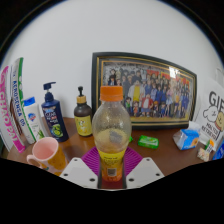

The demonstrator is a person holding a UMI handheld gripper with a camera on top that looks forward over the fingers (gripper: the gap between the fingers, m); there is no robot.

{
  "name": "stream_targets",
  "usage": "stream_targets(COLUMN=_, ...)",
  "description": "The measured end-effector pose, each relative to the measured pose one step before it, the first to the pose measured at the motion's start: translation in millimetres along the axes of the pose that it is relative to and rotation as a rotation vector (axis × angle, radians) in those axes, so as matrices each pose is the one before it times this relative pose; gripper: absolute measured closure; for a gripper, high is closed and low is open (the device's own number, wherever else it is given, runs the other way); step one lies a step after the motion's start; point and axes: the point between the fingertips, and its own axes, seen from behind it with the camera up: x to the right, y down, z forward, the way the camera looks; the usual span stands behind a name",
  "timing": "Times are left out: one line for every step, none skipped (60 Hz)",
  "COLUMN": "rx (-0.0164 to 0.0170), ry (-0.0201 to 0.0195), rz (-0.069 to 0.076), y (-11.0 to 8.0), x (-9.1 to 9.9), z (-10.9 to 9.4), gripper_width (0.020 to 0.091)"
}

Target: Pour water

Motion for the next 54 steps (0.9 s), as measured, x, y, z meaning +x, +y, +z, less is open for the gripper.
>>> stream_targets(rx=-0.00165, ry=-0.0022, rz=0.005, y=3.16, x=0.27, z=1.68, gripper_width=0.0835)
stream_targets(rx=-0.00118, ry=-0.0015, rz=0.0029, y=2.99, x=0.57, z=1.48, gripper_width=0.0834)
stream_targets(rx=-0.00066, ry=-0.00111, rz=0.0004, y=2.84, x=0.51, z=1.2, gripper_width=0.0834)
stream_targets(rx=-0.00033, ry=-0.00166, rz=-0.002, y=2.93, x=0.05, z=1.03, gripper_width=0.0834)
stream_targets(rx=-0.00029, ry=-0.00146, rz=-0.0035, y=3.08, x=0.08, z=1.01, gripper_width=0.0835)
stream_targets(rx=-0.00072, ry=0.00022, rz=-0.0045, y=3.4, x=0.24, z=1.62, gripper_width=0.0835)
stream_targets(rx=-0.0044, ry=0.00089, rz=-0.0044, y=4.73, x=-0.45, z=-0.51, gripper_width=0.083)
stream_targets(rx=0.02591, ry=0.00019, rz=-0.001, y=-3.8, x=0.14, z=0.06, gripper_width=0.0833)
stream_targets(rx=0.01033, ry=0.00073, rz=-0.0005, y=-0.03, x=0.37, z=0.04, gripper_width=0.0834)
stream_targets(rx=0.00157, ry=0.00168, rz=0.0001, y=1.7, x=0.49, z=0.15, gripper_width=0.0831)
stream_targets(rx=0.00722, ry=-0.00026, rz=0.0022, y=-0.5, x=0.17, z=0.05, gripper_width=0.0833)
stream_targets(rx=0.00483, ry=-0.00147, rz=0.0022, y=-0.19, x=0.07, z=-0.15, gripper_width=0.0833)
stream_targets(rx=0.00125, ry=0.00033, rz=0.0017, y=0.11, x=0.78, z=0.91, gripper_width=0.0832)
stream_targets(rx=0.00506, ry=0.00137, rz=0.0031, y=-0.12, x=0.61, z=-0.6, gripper_width=0.083)
stream_targets(rx=0.00261, ry=0.00131, rz=0.0042, y=0.3, x=0.5, z=-0.73, gripper_width=0.0813)
stream_targets(rx=0.00296, ry=0.00209, rz=0.0051, y=0.09, x=0.59, z=-0.52, gripper_width=0.0797)
stream_targets(rx=0.0024, ry=0.00177, rz=0.0056, y=-0.03, x=0.21, z=-0.28, gripper_width=0.0772)
stream_targets(rx=0.00009, ry=0.00151, rz=0.0045, y=-0.05, x=-0.05, z=0.62, gripper_width=0.0746)
stream_targets(rx=-0.00151, ry=0.00127, rz=0.0033, y=0.27, x=-0.01, z=-0.31, gripper_width=0.072)
stream_targets(rx=-0.00235, ry=0.00213, rz=0.0007, y=0.13, x=0.24, z=-0.29, gripper_width=0.0692)
stream_targets(rx=-0.00504, ry=0.00228, rz=-0.0014, y=0.7, x=0.15, z=-0.42, gripper_width=0.0663)
stream_targets(rx=-0.00758, ry=0.00218, rz=-0.0029, y=0.87, x=0.2, z=-0.53, gripper_width=0.0623)
stream_targets(rx=-0.00925, ry=0.00042, rz=-0.0033, y=1.75, x=0.11, z=-1.62, gripper_width=0.0582)
stream_targets(rx=-0.01112, ry=0.00029, rz=-0.0031, y=1.28, x=-0.12, z=-1.07, gripper_width=0.0513)
stream_targets(rx=-0.01021, ry=-0.00232, rz=-0.0027, y=0.96, x=-0.95, z=-1.46, gripper_width=0.0444)
stream_targets(rx=-0.00866, ry=-0.00449, rz=-0.002, y=0.77, x=-1.38, z=-1.83, gripper_width=0.0376)
stream_targets(rx=-0.00847, ry=-0.00444, rz=-0.0007, y=0.74, x=-1.73, z=-2.13, gripper_width=0.0307)
stream_targets(rx=-0.00837, ry=-0.00393, rz=0.0, y=0.68, x=-1.66, z=-2.42, gripper_width=0.0238)
stream_targets(rx=-0.01161, ry=-0.00314, rz=0.0002, y=1.14, x=-1.63, z=-2.74, gripper_width=0.0266)
stream_targets(rx=-0.01331, ry=0.00106, rz=0.0009, y=1.55, x=-0.84, z=-3.41, gripper_width=0.0294)
stream_targets(rx=-0.01164, ry=0.00369, rz=0.0019, y=1.05, x=-0.64, z=-3.75, gripper_width=0.0292)
stream_targets(rx=-0.01047, ry=0.0052, rz=0.0022, y=0.74, x=-0.43, z=-4.44, gripper_width=0.0274)
stream_targets(rx=-0.00792, ry=0.00559, rz=0.0001, y=0.42, x=-0.47, z=-4.9, gripper_width=0.0251)
stream_targets(rx=-0.00477, ry=0.00681, rz=-0.0024, y=0.57, x=-1.23, z=-5.78, gripper_width=0.024)
stream_targets(rx=-0.00527, ry=0.00442, rz=-0.0051, y=0.03, x=-0.49, z=-5.98, gripper_width=0.0242)
stream_targets(rx=-0.00551, ry=0.01022, rz=-0.0045, y=0.14, x=0.84, z=-6.41, gripper_width=0.0249)
stream_targets(rx=-0.00798, ry=0.01001, rz=-0.0027, y=0.51, x=0.31, z=-7.11, gripper_width=0.0259)
stream_targets(rx=-0.00826, ry=0.00896, rz=-0.0016, y=0.49, x=-0.12, z=-7.54, gripper_width=0.0258)
stream_targets(rx=-0.00653, ry=0.00721, rz=-0.0023, y=0.23, x=-0.45, z=-7.98, gripper_width=0.0258)
stream_targets(rx=-0.00466, ry=0.00597, rz=-0.0024, y=-0.18, x=-0.79, z=-8.36, gripper_width=0.0256)
stream_targets(rx=-0.006, ry=0.00387, rz=-0.001, y=-0.86, x=-0.1, z=-8.68, gripper_width=0.0253)
stream_targets(rx=-0.00494, ry=0.00505, rz=0.0019, y=0.29, x=-1.38, z=-9.12, gripper_width=0.0256)
stream_targets(rx=-0.00565, ry=0.00453, rz=0.0037, y=0.35, x=-1.72, z=-9.33, gripper_width=0.0253)
stream_targets(rx=-0.00632, ry=0.00248, rz=0.0032, y=0.65, x=-2.24, z=-9.55, gripper_width=0.0254)
stream_targets(rx=-0.00694, ry=0.00096, rz=0.002, y=0.23, x=-2.02, z=-10.05, gripper_width=0.0254)
stream_targets(rx=-0.00713, ry=0.0026, rz=0.0027, y=1.26, x=-2.11, z=-9.84, gripper_width=0.0253)
stream_targets(rx=-0.00542, ry=0.00345, rz=0.0032, y=1.24, x=-1.89, z=-9.86, gripper_width=0.0252)
stream_targets(rx=-0.00368, ry=0.0037, rz=0.0022, y=0.56, x=-1.77, z=-9.81, gripper_width=0.025)
stream_targets(rx=-0.00284, ry=0.00302, rz=-0.0001, y=0.68, x=-1.87, z=-9.48, gripper_width=0.0253)
stream_targets(rx=-0.00548, ry=0.00574, rz=-0.0012, y=1.21, x=-1.41, z=-9.49, gripper_width=0.0252)
stream_targets(rx=-0.00971, ry=0.00713, rz=-0.0008, y=2.04, x=-1.59, z=-9.49, gripper_width=0.0253)
stream_targets(rx=-0.00919, ry=0.00589, rz=-0.002, y=2.62, x=-1.1, z=-9.17, gripper_width=0.0254)
stream_targets(rx=-0.00448, ry=0.00378, rz=-0.0002, y=1.79, x=-1.63, z=-8.83, gripper_width=0.0255)
stream_targets(rx=-0.00016, ry=0.00215, rz=-0.0003, y=1.21, x=-1.78, z=-8.49, gripper_width=0.0255)
